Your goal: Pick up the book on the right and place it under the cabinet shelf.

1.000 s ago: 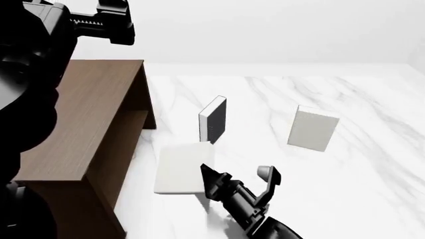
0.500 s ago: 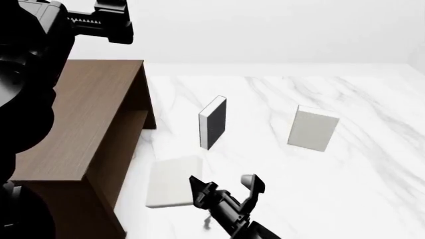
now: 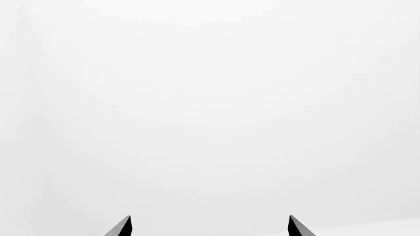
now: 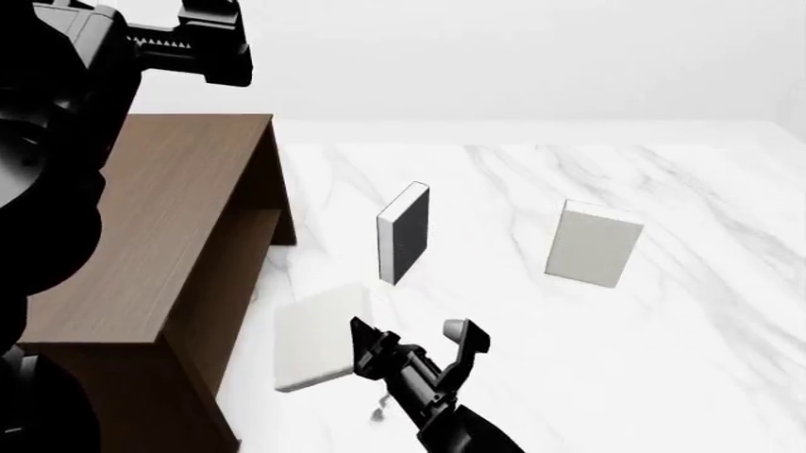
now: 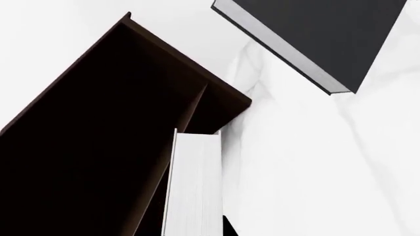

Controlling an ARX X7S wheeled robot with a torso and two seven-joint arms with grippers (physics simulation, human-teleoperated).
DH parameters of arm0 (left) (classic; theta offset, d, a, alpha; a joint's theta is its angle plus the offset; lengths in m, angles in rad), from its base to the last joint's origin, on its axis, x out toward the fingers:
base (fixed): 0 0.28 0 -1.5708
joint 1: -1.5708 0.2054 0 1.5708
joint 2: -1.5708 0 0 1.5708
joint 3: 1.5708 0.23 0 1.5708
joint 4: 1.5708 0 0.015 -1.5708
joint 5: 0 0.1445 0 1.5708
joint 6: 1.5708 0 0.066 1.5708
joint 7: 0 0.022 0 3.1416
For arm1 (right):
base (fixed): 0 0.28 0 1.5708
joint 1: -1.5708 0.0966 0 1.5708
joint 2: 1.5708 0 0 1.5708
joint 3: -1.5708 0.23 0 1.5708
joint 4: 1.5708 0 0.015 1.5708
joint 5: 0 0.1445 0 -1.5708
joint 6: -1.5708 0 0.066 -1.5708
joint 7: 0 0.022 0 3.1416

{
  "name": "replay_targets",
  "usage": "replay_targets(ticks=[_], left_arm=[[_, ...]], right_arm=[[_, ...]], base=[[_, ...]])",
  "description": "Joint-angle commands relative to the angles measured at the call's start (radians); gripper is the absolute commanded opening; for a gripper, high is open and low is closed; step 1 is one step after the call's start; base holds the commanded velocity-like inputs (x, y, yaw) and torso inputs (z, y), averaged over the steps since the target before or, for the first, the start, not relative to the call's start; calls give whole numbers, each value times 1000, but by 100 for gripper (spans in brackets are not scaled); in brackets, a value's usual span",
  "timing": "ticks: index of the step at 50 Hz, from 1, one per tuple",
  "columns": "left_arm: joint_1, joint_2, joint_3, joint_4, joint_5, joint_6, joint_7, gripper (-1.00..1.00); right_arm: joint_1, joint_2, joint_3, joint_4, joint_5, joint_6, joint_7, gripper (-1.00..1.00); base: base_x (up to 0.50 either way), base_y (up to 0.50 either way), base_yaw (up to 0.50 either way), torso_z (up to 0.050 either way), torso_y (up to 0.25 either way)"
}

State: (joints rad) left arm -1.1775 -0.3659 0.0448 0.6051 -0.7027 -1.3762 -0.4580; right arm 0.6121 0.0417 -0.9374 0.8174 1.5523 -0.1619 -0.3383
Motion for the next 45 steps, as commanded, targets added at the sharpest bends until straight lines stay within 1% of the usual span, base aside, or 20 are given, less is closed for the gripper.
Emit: replay_targets(ticks=[1,2,11,29,45], left_arm=[[3,-2,0,1,-8,4,-5,100],[3,-2,-1,2,-10,5,-5,100],[8,-3,-4,2,-18,11,-5,100],[29,-10,-1,3,-26,33,-5,100],[21,-14,-1,1,-36,33,-12,100]], right_arm=[[14,-39,-181,115,87,5,-14,-100],[15,-39,-194,116,85,3,-8,100],[18,-32,-251,130,70,-20,45,100],[6,54,-345,21,-87,-131,268,100],[23,210,-426,-240,-226,-142,503,100]], base=[[0,0,4,0,0],[0,3,5,0,0],[0,0,0,0,0],[0,0,0,-1,0],[0,0,0,0,0]])
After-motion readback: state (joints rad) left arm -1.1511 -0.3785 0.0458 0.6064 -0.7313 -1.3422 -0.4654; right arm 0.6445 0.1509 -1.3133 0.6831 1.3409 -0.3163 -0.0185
